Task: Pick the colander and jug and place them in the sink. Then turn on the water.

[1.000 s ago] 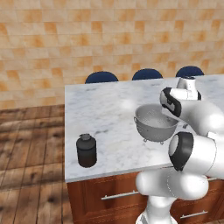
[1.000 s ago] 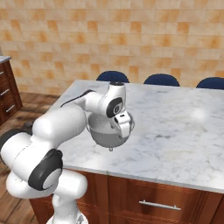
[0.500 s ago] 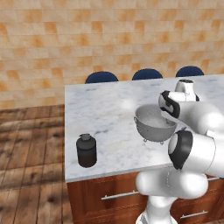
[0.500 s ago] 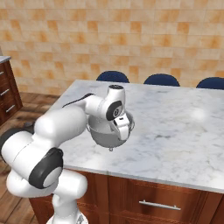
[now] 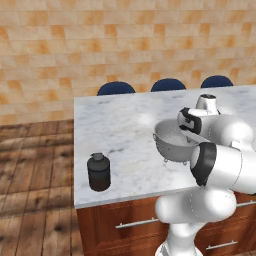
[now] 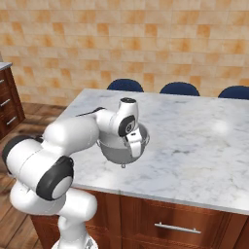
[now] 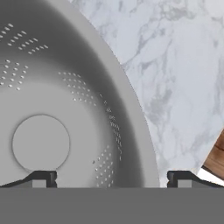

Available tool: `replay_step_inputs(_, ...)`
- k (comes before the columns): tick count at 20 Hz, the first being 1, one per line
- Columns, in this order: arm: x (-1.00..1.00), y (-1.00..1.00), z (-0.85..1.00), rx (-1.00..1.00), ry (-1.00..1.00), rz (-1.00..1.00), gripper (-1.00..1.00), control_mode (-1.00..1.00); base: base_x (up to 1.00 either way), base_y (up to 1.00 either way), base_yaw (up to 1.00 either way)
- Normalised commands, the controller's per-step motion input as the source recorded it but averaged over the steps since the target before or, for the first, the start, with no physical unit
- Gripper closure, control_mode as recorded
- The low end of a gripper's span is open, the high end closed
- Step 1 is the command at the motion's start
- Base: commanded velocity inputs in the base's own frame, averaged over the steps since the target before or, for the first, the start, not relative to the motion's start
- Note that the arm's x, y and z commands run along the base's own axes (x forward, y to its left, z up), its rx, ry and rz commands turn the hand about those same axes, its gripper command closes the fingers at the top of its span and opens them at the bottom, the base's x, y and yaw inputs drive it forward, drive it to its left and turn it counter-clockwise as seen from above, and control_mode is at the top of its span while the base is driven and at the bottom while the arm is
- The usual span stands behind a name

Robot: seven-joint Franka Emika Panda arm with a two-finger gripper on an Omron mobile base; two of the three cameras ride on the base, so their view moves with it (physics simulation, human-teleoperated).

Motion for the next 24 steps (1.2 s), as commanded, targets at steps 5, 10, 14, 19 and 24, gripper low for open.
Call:
replay_step_inputs(5, 0.03, 0.01, -0.05, 0.0, 0.0, -0.03, -1.0, -1.0, 0.0, 0.0, 0.0)
replay_step_inputs(10, -0.01, 0.0, -0.04, 0.0, 0.02, 0.0, -1.0, -1.0, 0.0, 0.0, 0.0)
replay_step_inputs(14, 0.0, 0.0, 0.0, 0.0, 0.0, 0.0, 1.0, -1.0, 0.0, 0.0, 0.0)
replay_step_inputs(19, 0.0, 0.0, 0.0, 0.0, 0.0, 0.0, 1.0, -1.0, 0.0, 0.0, 0.0)
replay_step_inputs(24, 0.0, 0.0, 0.0, 0.0, 0.0, 0.0, 1.0, -1.0, 0.0, 0.0, 0.0)
